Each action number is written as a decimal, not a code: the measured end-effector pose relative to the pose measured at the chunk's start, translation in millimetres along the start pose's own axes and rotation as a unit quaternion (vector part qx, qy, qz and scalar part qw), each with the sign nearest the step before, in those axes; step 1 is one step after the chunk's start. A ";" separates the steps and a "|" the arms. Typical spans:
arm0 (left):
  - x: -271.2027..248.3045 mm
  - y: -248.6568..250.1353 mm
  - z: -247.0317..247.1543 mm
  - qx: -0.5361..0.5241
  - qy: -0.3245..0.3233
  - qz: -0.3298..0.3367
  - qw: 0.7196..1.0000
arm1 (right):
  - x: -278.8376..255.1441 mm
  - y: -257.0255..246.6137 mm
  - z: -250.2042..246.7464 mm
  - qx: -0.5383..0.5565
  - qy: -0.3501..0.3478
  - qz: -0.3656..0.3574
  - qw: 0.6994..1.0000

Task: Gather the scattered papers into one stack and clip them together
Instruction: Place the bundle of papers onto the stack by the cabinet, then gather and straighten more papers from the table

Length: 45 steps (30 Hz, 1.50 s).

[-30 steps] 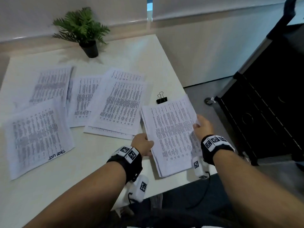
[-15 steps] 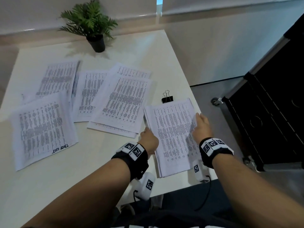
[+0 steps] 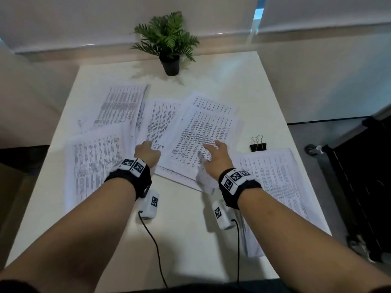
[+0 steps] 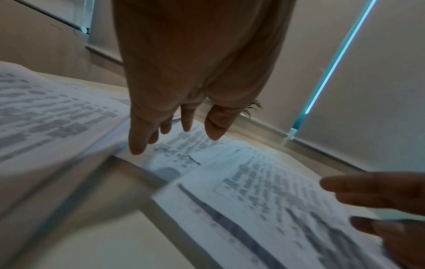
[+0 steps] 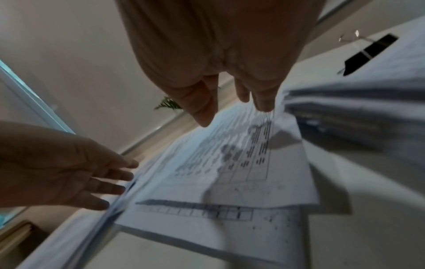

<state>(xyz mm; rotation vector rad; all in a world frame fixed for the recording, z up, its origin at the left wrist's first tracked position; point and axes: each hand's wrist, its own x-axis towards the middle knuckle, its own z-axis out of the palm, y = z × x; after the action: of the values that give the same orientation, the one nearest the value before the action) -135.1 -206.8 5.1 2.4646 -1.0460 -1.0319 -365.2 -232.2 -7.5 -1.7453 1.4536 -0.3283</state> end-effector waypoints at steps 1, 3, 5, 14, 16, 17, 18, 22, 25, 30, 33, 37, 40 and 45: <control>8.0 -4.9 -5.7 0.009 -0.004 0.005 1.000 | 6.2 0.6 7.3 -0.014 0.001 0.012 1.000; 22.3 -11.2 -14.3 0.013 -0.017 0.019 1.000 | 18.4 2.2 16.7 -0.032 0.028 0.023 0.999; 35.7 -14.9 -19.7 0.009 -0.031 0.026 0.999 | 31.2 -0.2 19.6 -0.040 0.062 0.054 0.996; 78.2 -10.5 -19.5 0.014 0.007 0.005 1.000 | 81.5 -16.3 24.6 -0.051 0.099 0.163 0.980; 80.9 -7.0 -16.9 0.008 -0.007 -0.007 1.000 | 81.6 -23.1 32.2 -0.034 0.095 0.122 0.987; 81.8 -6.9 -14.9 0.022 -0.011 -0.007 1.000 | 80.2 -26.7 35.6 -0.024 0.079 0.103 0.991; 81.5 -7.0 -13.4 0.043 -0.014 -0.002 0.999 | 77.8 -28.8 38.4 -0.012 0.064 0.085 0.994; 70.0 -10.1 -5.4 0.025 -0.015 0.051 0.998 | 64.7 -34.2 47.2 0.041 0.048 0.017 0.998; 55.7 -15.9 -3.0 -0.049 -0.038 0.081 0.995 | 57.3 -37.7 44.6 0.131 0.077 0.057 0.987; 27.7 -43.8 -8.8 -0.164 -0.046 0.084 0.982 | 48.0 -45.6 24.0 0.327 0.102 0.157 0.926; 5.9 -48.8 -22.7 -0.274 -0.018 0.084 0.958 | 39.8 -56.8 10.2 0.287 0.092 0.130 0.945; -22.1 -42.1 -49.2 -0.345 0.032 0.124 0.930 | 24.6 -92.3 1.4 0.254 0.103 0.013 0.961; -35.6 -40.5 -64.3 -0.383 0.086 0.130 0.911 | 9.8 -123.2 -1.5 0.291 0.120 -0.085 0.946; -48.6 -52.0 -74.5 -0.501 0.103 0.097 0.854 | -7.6 -139.2 1.5 0.347 0.094 -0.132 0.924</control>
<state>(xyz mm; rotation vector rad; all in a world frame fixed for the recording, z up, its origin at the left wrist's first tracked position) -79.3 -137.7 57.2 1.5224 -0.4579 -0.8851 -270.0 -225.4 94.1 -1.3301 1.0314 -1.0433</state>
